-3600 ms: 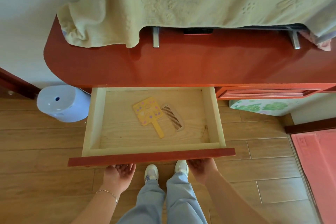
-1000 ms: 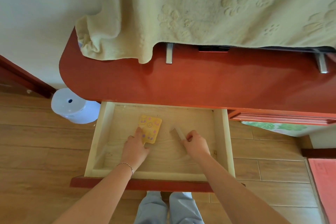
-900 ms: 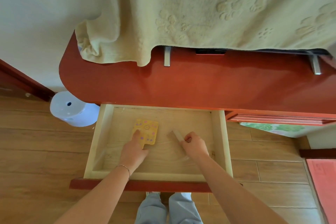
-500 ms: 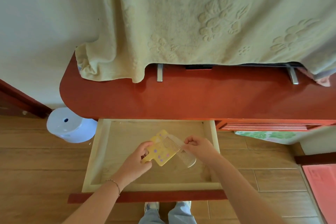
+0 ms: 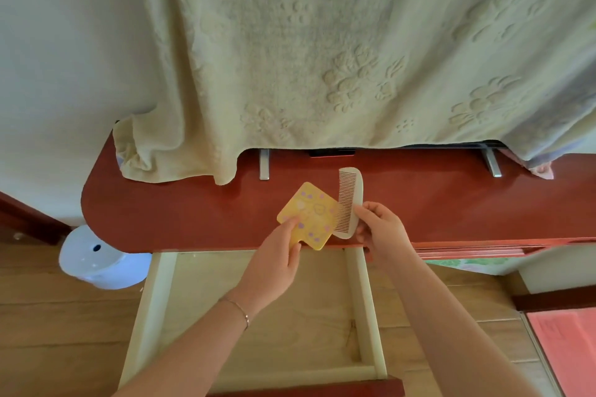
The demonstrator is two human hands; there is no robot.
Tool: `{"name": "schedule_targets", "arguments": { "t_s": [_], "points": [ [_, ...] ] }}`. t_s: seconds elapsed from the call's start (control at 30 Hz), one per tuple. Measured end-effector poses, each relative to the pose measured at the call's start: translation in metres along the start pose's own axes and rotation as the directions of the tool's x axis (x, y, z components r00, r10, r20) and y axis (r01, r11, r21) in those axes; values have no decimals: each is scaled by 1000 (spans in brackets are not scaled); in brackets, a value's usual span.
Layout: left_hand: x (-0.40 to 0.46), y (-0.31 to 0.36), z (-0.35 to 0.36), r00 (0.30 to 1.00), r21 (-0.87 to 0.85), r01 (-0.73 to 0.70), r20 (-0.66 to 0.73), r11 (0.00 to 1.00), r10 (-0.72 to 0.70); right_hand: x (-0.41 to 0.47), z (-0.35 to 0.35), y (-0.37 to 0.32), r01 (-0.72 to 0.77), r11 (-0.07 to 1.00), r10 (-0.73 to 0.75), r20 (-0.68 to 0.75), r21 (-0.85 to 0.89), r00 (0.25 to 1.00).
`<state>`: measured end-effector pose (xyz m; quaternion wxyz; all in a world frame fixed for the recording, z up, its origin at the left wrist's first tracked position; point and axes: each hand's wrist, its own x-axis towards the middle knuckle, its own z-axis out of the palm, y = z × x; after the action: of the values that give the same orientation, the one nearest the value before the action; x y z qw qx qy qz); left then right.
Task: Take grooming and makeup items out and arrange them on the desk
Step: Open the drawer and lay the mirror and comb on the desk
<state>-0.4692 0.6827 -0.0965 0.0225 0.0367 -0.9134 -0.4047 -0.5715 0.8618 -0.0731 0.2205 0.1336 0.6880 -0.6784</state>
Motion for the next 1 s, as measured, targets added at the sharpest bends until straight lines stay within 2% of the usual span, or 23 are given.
{"name": "schedule_targets", "arguments": {
  "t_s": [0.17,0.3,0.47,0.63,0.77,0.83,1.0],
  "points": [
    [46,6,17,990,33,96,-106,995,-92,38,0,-3,-91,994,86,-65,-69,994],
    [72,5,23,964,-16,237,-119,971,-237,64,-1,-2,-131,979,117,-95,-155,989],
    [86,-2,32,931,32,352,-114,935,-346,76,4,-2,-135,946,122,-62,-294,991],
    [90,-6,43,912,124,405,-124,906,-390,77,14,-1,-83,915,71,-44,-395,996],
    [94,-11,49,889,167,454,-151,875,-433,82,15,1,-108,905,101,-39,-412,994],
    [95,-11,51,895,204,443,-149,873,-420,84,12,3,-108,881,100,-42,-460,994],
    [97,-9,49,920,420,386,-109,821,-376,85,11,2,-79,785,66,-43,-614,997]
  ]
}}
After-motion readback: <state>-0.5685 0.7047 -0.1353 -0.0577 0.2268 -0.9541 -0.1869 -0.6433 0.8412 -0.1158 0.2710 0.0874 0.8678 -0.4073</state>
